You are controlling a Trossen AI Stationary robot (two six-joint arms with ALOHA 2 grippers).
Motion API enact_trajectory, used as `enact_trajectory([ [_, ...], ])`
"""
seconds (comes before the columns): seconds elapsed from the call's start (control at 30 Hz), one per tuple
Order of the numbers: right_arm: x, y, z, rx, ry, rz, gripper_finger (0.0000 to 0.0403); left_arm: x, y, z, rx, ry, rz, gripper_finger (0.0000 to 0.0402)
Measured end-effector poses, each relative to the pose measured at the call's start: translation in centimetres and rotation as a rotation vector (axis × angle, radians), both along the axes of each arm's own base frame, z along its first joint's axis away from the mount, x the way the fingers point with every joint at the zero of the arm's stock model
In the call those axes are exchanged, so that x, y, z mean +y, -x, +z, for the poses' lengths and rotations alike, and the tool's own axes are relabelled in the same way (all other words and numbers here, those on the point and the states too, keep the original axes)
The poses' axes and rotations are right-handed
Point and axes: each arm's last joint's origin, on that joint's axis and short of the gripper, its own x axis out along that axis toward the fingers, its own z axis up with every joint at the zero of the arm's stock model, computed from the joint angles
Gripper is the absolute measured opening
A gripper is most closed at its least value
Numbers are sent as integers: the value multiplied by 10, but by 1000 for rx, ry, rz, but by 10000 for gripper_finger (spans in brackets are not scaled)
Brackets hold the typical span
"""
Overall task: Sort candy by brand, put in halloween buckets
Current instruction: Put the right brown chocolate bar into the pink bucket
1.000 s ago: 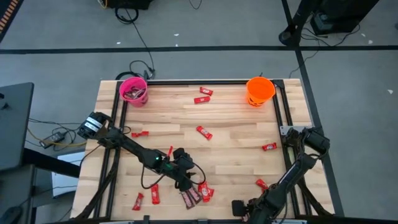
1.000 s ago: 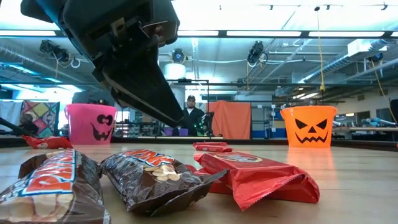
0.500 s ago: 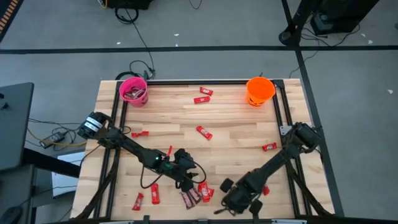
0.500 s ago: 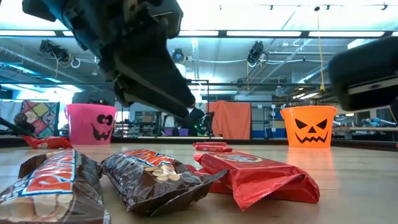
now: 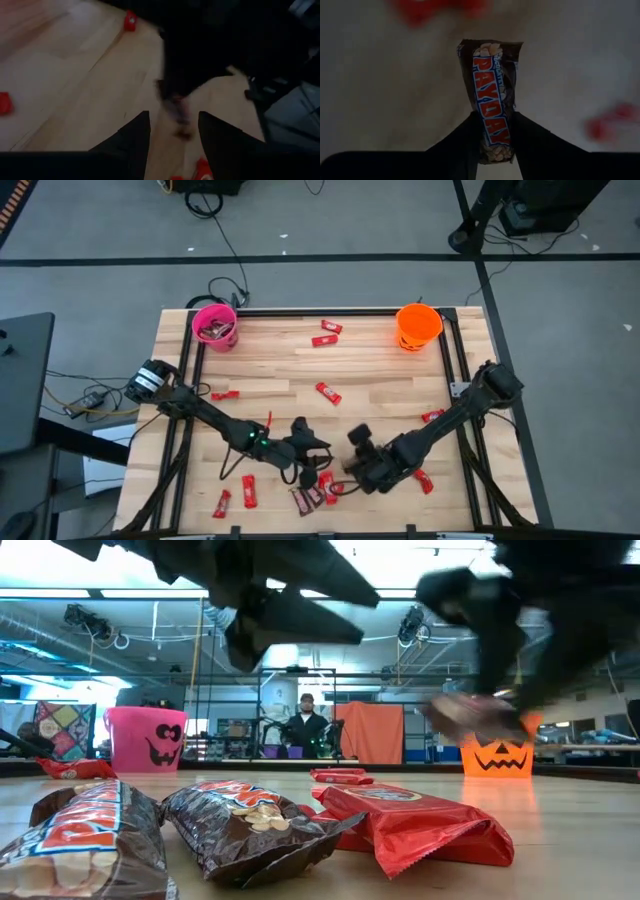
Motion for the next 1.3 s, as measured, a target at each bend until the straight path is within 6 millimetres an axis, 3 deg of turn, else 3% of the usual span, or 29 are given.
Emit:
enact_trajectory([
  [0.27,-13,3,32,-248,180,-152,115,15,-8,3,-26,48,51,204],
  [0.53,-17,-2,36,-314,239,-181,115,40,-18,3,-25,4,74,305],
  [0.7,-20,-4,37,-338,267,-199,115,45,-21,7,-56,-40,40,325],
  [0.87,-20,-5,38,-373,307,-206,115,48,-24,12,-109,-46,46,298],
  [1.13,-20,-7,40,-413,342,-217,116,52,-25,12,-109,-24,70,191],
  [1.3,-20,-7,41,-412,347,-209,116,52,-25,12,-110,-29,82,145],
])
